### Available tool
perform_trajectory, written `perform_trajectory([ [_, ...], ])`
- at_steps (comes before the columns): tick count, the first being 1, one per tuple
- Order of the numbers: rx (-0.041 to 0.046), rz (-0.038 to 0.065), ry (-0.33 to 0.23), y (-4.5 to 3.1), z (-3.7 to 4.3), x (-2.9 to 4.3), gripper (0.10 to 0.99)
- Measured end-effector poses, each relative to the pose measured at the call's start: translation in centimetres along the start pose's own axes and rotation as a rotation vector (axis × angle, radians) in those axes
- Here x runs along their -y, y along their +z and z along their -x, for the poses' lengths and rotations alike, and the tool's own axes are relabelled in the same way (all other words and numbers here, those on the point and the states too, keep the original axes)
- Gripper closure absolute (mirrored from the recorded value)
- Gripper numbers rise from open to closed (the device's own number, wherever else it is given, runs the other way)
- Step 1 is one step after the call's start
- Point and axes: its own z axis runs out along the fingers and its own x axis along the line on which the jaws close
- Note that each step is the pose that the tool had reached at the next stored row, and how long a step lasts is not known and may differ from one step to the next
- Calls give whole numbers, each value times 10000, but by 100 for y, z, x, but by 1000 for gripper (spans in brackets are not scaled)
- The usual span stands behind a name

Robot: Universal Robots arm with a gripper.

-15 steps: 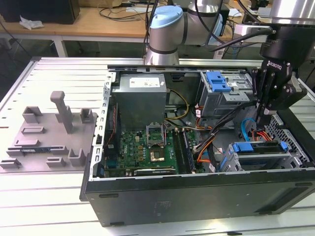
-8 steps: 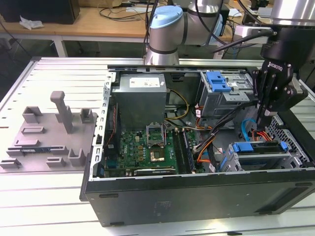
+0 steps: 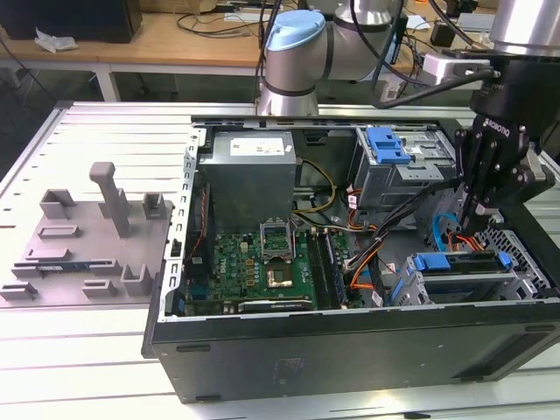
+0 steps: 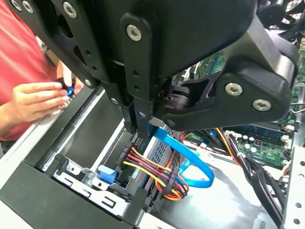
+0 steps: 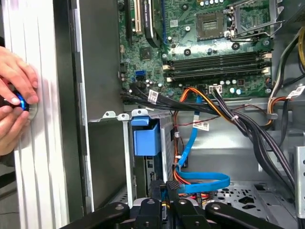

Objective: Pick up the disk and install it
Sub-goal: 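Insert the second disk wire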

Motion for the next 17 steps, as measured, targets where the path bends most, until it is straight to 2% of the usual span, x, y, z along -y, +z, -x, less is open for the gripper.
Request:
perform_trajectory([
  [2, 295, 10, 8, 8, -37, -1, 925],
  [4, 552, 24, 14, 21, -84, 0, 925],
  [5, 645, 28, 16, 26, -107, 1, 925],
  [7, 987, 47, 23, 44, -176, 4, 925],
  [8, 1082, 52, 25, 49, -195, 5, 925],
  [9, 1314, 65, 30, 60, -237, 7, 925],
  [10, 1581, 79, 35, 72, -287, 10, 925],
  [11, 1772, 89, 39, 83, -329, 12, 925],
  [13, 1954, 100, 43, 97, -385, 14, 925],
  [14, 2077, 106, 46, 108, -426, 16, 925],
  [17, 2304, 118, 50, 129, -511, 20, 925],
])
